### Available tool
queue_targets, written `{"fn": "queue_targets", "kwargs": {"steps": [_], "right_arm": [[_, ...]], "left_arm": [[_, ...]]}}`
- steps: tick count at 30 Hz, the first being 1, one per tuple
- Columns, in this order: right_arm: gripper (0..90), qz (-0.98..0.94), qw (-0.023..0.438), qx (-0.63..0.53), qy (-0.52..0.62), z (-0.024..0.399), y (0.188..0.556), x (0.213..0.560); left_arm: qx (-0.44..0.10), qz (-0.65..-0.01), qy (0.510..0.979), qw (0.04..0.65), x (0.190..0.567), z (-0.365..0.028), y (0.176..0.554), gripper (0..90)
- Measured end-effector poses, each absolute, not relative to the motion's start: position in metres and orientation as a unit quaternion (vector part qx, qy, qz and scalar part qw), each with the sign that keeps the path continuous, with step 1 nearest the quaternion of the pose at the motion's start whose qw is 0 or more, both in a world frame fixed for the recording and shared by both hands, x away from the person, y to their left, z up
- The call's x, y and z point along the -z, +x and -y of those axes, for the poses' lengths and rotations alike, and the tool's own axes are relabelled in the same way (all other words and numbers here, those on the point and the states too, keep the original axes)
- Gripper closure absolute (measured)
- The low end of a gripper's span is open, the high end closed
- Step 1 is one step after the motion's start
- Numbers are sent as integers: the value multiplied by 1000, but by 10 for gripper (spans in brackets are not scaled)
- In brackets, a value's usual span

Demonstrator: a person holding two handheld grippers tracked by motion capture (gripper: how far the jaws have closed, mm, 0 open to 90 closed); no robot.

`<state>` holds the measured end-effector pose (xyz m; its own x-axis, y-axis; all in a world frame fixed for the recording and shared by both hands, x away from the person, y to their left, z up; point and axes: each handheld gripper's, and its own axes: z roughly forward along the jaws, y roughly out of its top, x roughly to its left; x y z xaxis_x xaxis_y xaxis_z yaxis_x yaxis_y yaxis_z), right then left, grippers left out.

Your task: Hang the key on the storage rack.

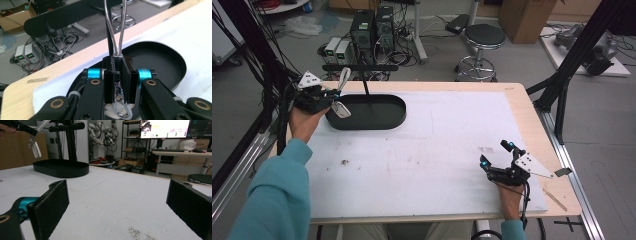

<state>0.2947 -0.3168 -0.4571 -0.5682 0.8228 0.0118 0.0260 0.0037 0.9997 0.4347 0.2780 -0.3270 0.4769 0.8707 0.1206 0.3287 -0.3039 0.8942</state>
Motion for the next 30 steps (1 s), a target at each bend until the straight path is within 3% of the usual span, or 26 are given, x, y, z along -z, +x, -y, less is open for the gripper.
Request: {"fn": "queue_targets", "kwargs": {"steps": [30], "right_arm": [[39,-631,321,-621,336,317,295,457]], "left_arm": [[-336,-439,707,440,352,-264,456,817]]}}
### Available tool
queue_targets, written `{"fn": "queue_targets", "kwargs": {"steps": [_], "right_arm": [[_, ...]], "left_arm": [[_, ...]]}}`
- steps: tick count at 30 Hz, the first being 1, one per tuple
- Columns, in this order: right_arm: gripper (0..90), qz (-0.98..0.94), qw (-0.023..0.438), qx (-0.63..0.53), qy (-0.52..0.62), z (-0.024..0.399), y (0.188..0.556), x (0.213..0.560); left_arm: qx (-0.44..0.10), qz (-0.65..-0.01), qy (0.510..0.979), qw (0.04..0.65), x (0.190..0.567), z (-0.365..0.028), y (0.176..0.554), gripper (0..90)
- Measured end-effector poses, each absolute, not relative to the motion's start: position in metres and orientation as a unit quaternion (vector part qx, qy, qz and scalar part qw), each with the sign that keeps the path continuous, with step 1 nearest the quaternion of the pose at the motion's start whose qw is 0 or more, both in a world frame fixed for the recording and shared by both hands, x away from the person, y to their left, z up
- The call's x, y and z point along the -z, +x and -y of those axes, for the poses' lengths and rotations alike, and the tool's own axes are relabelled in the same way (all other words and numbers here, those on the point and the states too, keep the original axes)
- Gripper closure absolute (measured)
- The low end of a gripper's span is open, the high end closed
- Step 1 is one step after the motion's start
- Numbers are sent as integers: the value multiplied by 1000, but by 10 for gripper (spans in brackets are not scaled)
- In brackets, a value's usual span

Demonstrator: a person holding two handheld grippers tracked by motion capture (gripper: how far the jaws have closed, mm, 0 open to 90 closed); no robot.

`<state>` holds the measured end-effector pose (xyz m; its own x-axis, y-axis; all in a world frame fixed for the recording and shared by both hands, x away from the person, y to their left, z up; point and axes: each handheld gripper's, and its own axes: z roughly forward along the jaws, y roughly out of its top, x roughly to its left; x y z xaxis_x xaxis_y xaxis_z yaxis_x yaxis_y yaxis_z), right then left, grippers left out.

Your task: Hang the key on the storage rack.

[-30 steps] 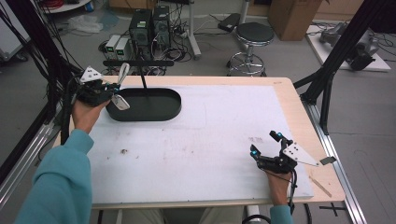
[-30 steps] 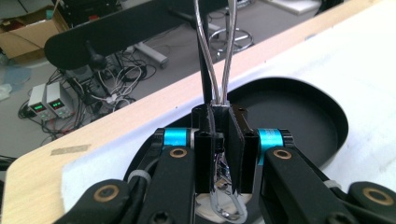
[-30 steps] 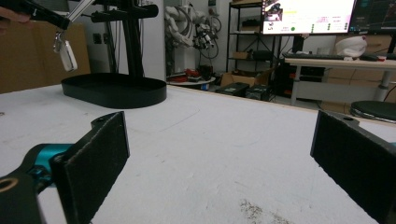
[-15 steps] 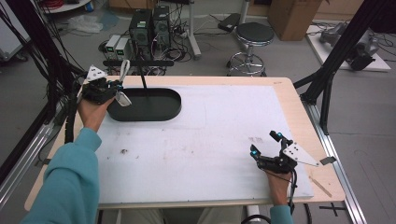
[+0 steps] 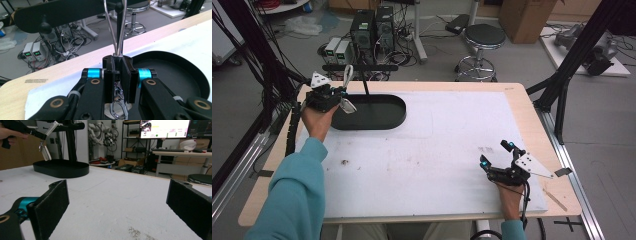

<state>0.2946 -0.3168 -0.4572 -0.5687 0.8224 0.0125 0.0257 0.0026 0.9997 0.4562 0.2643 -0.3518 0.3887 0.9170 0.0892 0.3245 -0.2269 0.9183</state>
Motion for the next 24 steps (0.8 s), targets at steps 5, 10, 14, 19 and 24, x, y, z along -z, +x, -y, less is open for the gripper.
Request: {"fn": "queue_targets", "kwargs": {"steps": [5,10,14,19,24], "right_arm": [[39,-631,320,-622,337,317,295,457],[39,-631,320,-622,337,317,295,457],[39,-631,320,-621,336,317,295,457],[39,-630,320,-622,336,317,295,457],[39,-631,320,-622,336,317,295,457]], "left_arm": [[-338,-440,708,437,356,-264,457,817],[-344,-439,710,431,358,-262,458,817],[-347,-442,710,426,362,-262,459,817],[-350,-445,710,419,365,-261,460,817],[-359,-446,713,406,368,-258,462,817]]}}
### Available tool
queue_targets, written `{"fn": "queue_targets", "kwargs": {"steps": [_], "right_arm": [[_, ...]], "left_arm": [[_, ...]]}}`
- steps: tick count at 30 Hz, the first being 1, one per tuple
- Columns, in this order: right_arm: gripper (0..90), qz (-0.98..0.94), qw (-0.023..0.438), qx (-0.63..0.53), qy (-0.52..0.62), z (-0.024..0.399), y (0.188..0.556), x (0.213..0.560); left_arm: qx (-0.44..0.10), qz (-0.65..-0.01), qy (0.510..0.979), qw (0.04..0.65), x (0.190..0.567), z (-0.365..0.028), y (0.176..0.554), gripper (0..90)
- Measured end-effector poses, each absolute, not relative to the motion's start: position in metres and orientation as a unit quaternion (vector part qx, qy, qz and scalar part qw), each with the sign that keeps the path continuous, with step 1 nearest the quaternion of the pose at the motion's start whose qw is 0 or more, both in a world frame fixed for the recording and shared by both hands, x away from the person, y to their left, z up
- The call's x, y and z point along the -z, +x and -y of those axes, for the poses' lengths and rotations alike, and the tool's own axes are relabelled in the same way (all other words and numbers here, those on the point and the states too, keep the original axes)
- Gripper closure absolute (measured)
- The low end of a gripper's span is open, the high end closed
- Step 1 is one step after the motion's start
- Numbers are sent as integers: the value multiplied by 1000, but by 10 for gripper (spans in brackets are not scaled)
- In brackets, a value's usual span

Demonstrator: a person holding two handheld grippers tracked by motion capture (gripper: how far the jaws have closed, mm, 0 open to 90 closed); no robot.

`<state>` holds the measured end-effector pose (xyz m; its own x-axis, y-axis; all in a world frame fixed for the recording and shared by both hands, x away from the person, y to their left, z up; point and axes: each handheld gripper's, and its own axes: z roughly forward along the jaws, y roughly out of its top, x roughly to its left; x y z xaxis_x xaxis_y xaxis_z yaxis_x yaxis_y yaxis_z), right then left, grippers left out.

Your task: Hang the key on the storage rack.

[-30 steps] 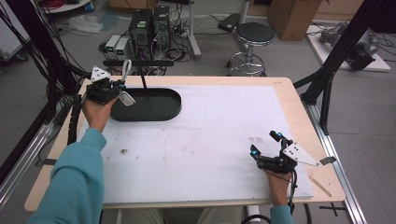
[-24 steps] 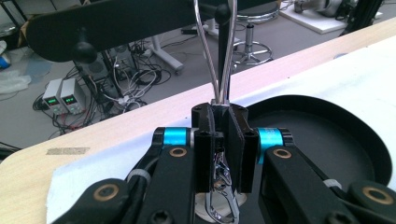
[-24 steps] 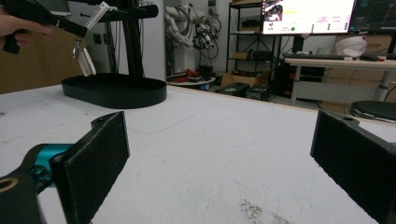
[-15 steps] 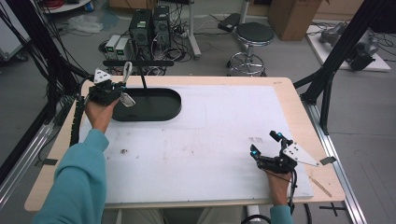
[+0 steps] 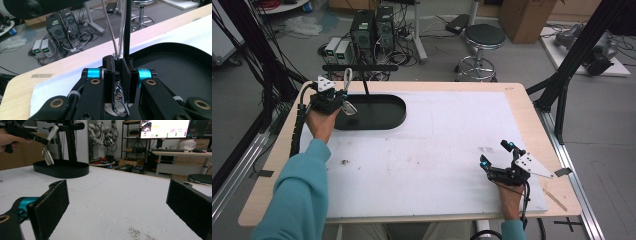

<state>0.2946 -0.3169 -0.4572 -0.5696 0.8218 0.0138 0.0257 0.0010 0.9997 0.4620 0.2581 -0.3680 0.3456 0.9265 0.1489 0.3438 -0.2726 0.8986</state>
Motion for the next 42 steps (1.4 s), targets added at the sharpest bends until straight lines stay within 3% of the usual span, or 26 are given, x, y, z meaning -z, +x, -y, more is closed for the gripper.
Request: {"fn": "queue_targets", "kwargs": {"steps": [17,28,33,36,39,42], "right_arm": [[39,-630,319,-623,336,317,294,457],[39,-630,320,-624,334,317,294,457],[39,-629,321,-624,334,317,295,457],[39,-628,322,-625,333,318,295,457],[39,-628,321,-625,334,318,295,457],[39,-628,322,-625,334,318,295,457]], "left_arm": [[-345,-434,720,417,380,-258,471,808],[-339,-428,723,423,380,-262,471,750],[-301,-404,731,460,378,-272,470,524],[-307,-395,734,458,377,-273,462,287],[-316,-375,725,483,376,-276,444,124],[-285,-354,707,542,376,-284,421,58]]}}
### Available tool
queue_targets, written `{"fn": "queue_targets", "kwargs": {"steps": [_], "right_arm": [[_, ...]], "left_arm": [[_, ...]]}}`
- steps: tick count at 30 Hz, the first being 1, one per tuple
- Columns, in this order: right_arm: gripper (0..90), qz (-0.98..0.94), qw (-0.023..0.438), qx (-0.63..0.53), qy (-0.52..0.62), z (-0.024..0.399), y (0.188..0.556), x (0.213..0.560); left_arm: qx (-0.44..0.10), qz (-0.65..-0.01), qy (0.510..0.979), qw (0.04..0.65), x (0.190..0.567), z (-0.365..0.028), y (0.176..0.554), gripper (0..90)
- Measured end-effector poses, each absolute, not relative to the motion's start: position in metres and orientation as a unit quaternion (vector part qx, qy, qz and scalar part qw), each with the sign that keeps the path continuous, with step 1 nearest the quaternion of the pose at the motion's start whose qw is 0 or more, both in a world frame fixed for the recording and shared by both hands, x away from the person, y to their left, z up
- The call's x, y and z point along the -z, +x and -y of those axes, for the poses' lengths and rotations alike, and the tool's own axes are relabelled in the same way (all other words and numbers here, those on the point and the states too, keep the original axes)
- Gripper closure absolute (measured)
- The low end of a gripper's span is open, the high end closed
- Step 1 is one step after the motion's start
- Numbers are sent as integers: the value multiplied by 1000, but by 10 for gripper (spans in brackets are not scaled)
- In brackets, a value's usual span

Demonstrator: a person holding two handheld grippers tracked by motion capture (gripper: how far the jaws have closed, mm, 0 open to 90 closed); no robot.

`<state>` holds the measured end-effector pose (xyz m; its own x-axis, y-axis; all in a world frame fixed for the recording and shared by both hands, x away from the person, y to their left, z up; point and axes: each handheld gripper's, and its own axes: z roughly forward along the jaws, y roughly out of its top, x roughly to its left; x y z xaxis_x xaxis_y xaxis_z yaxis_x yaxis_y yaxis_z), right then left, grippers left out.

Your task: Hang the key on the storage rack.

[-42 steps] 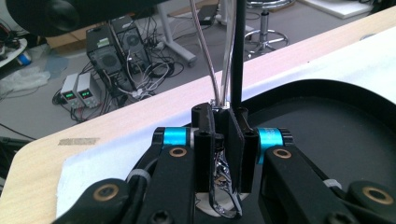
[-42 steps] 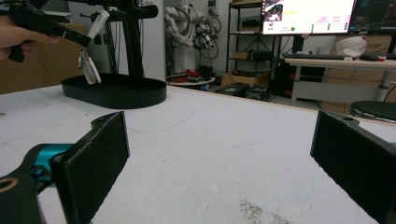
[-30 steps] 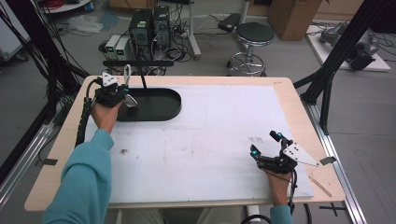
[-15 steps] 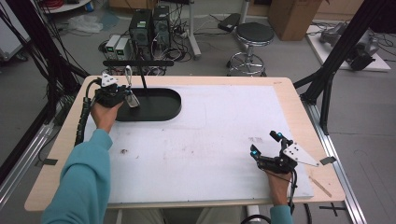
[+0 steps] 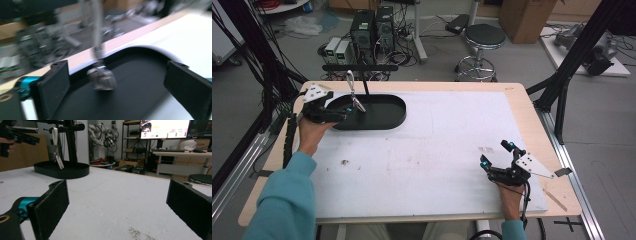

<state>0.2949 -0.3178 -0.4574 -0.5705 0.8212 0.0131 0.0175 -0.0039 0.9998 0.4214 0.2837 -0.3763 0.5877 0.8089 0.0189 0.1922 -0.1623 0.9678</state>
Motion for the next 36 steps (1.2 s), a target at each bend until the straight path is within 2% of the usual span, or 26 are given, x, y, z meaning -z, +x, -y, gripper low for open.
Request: {"fn": "queue_targets", "kwargs": {"steps": [2,7,17,24,36], "right_arm": [[39,-629,321,-625,333,317,295,457],[39,-630,321,-624,334,317,295,457],[39,-630,320,-624,335,317,294,457],[39,-629,321,-624,335,317,294,457],[39,-630,322,-623,334,317,294,457]], "left_arm": [[-282,-347,697,561,378,-287,405,17],[-271,-303,672,619,394,-291,363,17],[-267,-262,663,648,435,-284,304,17],[-263,-262,655,659,456,-288,288,17],[-269,-261,643,668,458,-290,286,17]]}}
